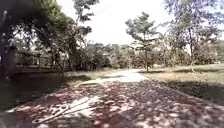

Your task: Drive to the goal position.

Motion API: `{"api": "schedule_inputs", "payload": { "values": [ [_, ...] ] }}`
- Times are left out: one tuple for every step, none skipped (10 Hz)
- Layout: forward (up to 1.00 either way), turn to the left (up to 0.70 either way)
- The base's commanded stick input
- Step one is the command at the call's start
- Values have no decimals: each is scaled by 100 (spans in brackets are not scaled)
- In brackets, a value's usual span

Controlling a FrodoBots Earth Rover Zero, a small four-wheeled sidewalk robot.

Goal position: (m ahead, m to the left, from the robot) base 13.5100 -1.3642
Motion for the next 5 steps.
{"api": "schedule_inputs", "payload": {
  "values": [
    [70,0],
    [70,0],
    [70,0],
    [70,0],
    [70,0]
  ]
}}
